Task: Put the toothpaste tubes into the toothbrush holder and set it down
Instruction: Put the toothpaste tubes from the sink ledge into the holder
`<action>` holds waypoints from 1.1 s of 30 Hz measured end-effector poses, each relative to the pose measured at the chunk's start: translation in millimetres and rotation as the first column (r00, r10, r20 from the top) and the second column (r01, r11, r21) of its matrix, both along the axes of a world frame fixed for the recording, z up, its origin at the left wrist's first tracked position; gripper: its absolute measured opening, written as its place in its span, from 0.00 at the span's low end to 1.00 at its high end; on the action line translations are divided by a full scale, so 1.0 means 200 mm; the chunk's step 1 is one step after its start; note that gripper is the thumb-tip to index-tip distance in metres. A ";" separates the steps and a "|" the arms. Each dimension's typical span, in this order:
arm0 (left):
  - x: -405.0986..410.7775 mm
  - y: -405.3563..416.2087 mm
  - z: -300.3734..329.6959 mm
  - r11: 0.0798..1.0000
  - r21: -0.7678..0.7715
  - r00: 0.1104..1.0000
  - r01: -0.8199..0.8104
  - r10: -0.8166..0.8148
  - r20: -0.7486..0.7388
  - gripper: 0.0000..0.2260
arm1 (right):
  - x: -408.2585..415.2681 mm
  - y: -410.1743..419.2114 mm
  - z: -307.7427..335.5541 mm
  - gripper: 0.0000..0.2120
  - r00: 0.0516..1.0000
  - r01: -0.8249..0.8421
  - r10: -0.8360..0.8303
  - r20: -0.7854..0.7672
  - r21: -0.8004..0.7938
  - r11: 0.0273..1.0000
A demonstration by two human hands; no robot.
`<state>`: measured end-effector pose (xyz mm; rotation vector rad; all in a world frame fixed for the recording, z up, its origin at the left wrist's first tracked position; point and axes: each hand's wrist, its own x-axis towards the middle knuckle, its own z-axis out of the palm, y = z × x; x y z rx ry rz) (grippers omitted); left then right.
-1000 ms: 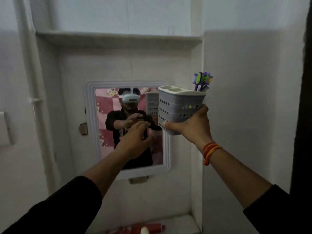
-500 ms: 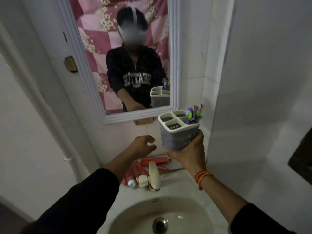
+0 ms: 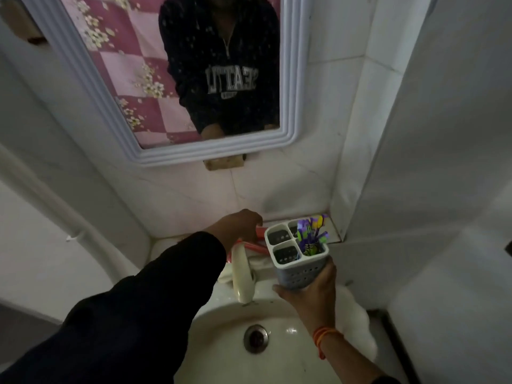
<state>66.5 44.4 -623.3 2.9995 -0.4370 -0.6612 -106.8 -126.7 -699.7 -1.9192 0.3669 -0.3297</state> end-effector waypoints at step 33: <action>0.01 -0.21 0.37 0.889 0.401 0.885 0.220 -0.354 0.301 0.25 | 0.01 -0.11 0.00 0.21 0.969 -0.171 0.229 -0.094 0.414 0.894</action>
